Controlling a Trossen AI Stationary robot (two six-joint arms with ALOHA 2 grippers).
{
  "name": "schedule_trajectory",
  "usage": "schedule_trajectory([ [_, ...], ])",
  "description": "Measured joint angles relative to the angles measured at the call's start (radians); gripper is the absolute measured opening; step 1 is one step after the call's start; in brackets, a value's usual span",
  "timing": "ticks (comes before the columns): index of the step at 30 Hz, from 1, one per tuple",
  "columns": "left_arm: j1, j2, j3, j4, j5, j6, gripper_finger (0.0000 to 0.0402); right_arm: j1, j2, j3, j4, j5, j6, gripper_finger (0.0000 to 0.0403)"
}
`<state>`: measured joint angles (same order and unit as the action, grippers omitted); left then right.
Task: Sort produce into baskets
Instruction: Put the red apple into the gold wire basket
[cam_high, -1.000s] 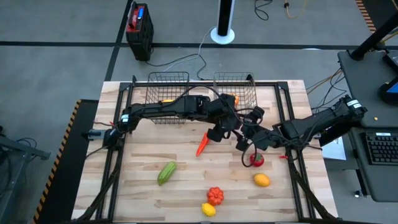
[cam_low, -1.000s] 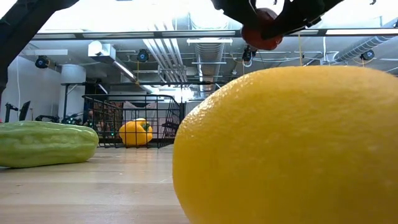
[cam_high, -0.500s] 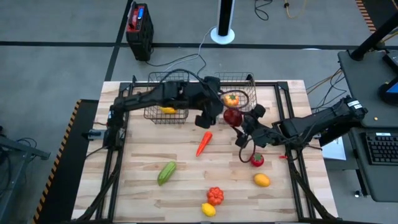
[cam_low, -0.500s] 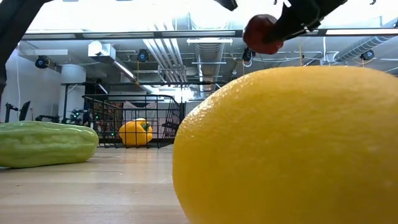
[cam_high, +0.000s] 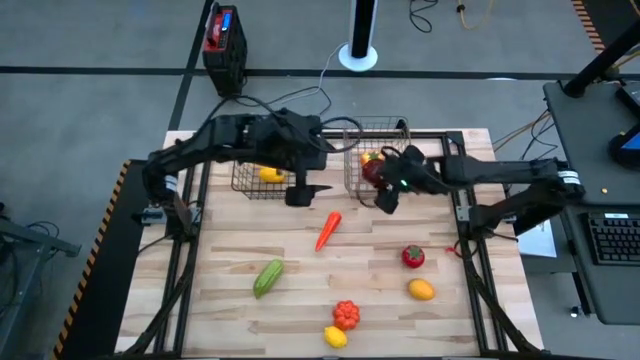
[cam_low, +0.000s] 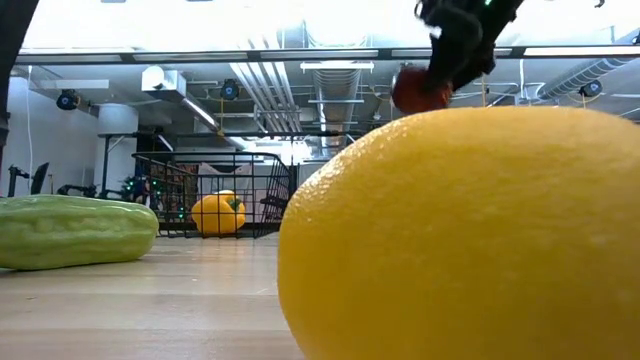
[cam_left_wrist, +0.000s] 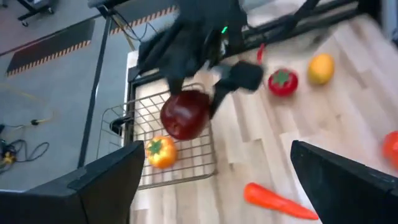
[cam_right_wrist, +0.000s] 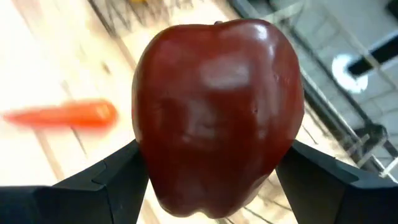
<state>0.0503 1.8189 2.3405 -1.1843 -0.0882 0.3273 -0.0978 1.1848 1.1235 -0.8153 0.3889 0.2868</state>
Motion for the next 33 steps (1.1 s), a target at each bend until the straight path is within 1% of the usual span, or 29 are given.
schedule_trajectory([
  [3, -0.021, -0.014, 0.000, -0.010, 0.000, -0.043, 0.0384, -0.061, 0.066, 0.048, -0.085, -0.082, -0.148, 0.0297],
  [7, -0.058, -0.018, 0.000, -0.035, 0.000, -0.091, 0.0384, -0.132, 0.120, 0.079, -0.098, -0.132, -0.313, 0.0297],
  [11, -0.103, -0.035, 0.000, -0.059, -0.003, -0.151, 0.0384, -0.200, 0.133, 0.081, -0.097, -0.184, -0.483, 0.0297],
  [13, -0.130, -0.041, -0.002, -0.059, -0.004, -0.169, 0.0384, -0.233, 0.132, 0.074, -0.096, -0.191, -0.557, 0.0297],
  [15, -0.164, -0.052, -0.005, -0.060, -0.013, -0.182, 0.0384, -0.266, 0.133, 0.067, -0.101, -0.225, -0.612, 0.0297],
  [17, -0.204, -0.068, -0.010, -0.051, -0.042, -0.198, 0.0384, -0.308, 0.133, 0.059, -0.092, -0.299, -0.645, 0.0297],
  [18, -0.226, -0.075, -0.015, -0.048, -0.073, -0.209, 0.0384, -0.327, 0.133, 0.050, -0.082, -0.331, -0.655, 0.0297],
  [21, -0.297, -0.101, -0.038, -0.047, -0.199, -0.246, 0.0384, -0.371, 0.147, 0.029, -0.078, -0.352, -0.674, 0.0297],
  [23, -0.347, -0.120, -0.075, -0.044, -0.268, -0.264, 0.0384, -0.397, 0.163, 0.019, -0.071, -0.355, -0.674, 0.0297],
  [27, -0.419, -0.183, -0.195, 0.014, -0.354, -0.302, 0.0384, -0.435, 0.210, 0.004, -0.060, -0.367, -0.681, 0.0297],
  [30, -0.449, -0.255, -0.323, 0.091, -0.398, -0.338, 0.0384, -0.451, 0.246, 0.002, -0.062, -0.372, -0.686, 0.0297],
  [33, -0.472, -0.342, -0.487, 0.197, -0.430, -0.383, 0.0384, -0.463, 0.266, 0.002, -0.069, -0.372, -0.699, 0.0297],
])
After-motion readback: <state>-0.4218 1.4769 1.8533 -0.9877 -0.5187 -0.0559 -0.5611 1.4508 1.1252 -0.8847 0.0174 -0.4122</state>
